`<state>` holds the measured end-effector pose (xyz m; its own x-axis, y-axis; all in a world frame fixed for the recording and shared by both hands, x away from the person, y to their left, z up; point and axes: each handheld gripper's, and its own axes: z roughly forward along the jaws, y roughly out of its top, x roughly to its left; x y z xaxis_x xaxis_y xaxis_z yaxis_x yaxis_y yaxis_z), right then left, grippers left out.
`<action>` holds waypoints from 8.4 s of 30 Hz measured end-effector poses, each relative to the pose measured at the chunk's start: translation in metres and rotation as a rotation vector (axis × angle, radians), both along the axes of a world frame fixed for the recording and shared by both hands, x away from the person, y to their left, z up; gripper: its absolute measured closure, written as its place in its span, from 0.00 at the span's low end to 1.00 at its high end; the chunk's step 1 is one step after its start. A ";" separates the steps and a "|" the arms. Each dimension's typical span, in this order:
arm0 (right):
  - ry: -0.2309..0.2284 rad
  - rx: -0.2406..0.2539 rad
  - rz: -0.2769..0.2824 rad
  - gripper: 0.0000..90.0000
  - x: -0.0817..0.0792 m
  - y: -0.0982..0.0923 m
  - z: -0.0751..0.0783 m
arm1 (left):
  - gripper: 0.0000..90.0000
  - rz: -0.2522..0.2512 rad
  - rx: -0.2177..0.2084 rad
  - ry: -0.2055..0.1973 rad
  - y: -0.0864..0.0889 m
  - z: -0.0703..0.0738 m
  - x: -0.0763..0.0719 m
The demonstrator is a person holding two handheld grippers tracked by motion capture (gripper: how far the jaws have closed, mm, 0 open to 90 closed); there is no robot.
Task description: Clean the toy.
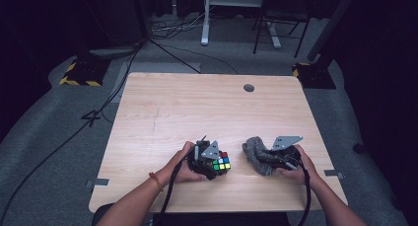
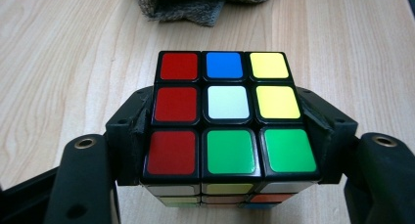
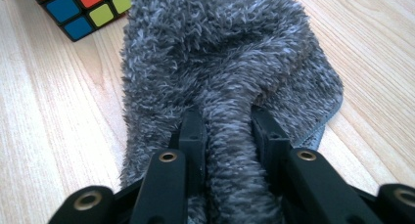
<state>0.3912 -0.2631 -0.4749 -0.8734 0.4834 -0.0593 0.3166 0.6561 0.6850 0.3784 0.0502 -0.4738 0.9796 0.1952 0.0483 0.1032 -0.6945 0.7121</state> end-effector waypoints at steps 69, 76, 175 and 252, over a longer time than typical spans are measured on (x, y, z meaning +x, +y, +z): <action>-0.036 0.043 0.170 0.38 -0.045 0.070 0.000 | 0.18 -0.090 0.031 0.086 0.008 0.009 -0.018; -0.034 0.051 0.171 0.38 -0.045 0.071 -0.001 | 0.19 -0.120 0.079 0.093 -0.006 -0.002 -0.015; -0.099 0.122 0.201 0.44 -0.048 0.137 -0.008 | 0.17 -0.053 0.154 0.033 0.023 0.014 -0.017; -0.081 0.109 0.213 0.40 -0.047 0.134 -0.006 | 0.29 -0.072 0.189 0.091 0.047 0.007 -0.023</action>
<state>0.3446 -0.1289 -0.4810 -0.9507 0.2964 -0.0911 0.1203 0.6232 0.7727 0.3556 0.0977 -0.4671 0.9927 0.1202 -0.0114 0.1061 -0.8225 0.5588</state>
